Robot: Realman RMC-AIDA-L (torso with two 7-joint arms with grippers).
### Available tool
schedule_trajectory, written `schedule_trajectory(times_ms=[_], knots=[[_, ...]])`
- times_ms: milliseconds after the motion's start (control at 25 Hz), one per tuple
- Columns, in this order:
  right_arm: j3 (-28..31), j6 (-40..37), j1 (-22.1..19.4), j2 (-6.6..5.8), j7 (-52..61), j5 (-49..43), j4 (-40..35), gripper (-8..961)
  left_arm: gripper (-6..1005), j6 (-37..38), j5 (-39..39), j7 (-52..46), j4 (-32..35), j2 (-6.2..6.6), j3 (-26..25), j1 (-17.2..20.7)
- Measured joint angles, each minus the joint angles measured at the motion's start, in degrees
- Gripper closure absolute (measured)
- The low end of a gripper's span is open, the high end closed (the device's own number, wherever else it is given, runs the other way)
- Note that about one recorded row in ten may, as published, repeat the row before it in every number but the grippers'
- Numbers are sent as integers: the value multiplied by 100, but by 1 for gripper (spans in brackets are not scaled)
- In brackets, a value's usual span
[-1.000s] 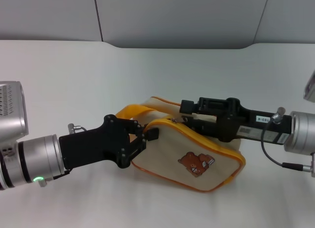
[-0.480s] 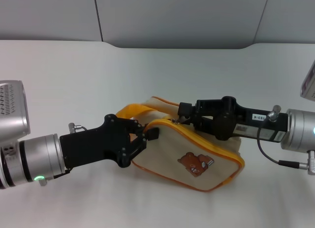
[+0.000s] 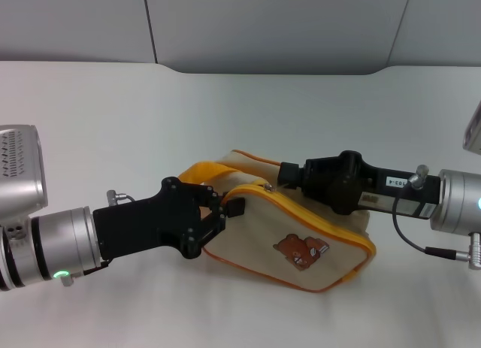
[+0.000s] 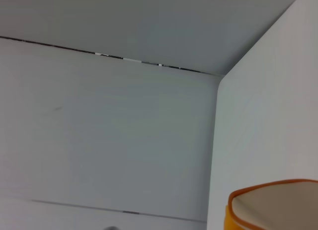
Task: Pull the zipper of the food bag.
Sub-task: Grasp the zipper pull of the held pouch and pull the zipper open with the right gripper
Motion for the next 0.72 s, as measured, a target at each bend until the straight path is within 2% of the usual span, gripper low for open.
schedule_trajectory(times_ms=[80,280,560,720], knots=[[-7,31,6,6,-80,0,0,805,939,0,1,0,-4,0,1,0],[-11,1,29,19,-277,5,-2,937,939,0,2,0,-6,1,3,0],[-9,-63,-2,46,-414,21,-67,946,939,-47,-14,0,-5,7,-9,0],[-7,-75,-181,70,-432,8,-300,950,939,-81,-29,-11,6,30,-52,15]])
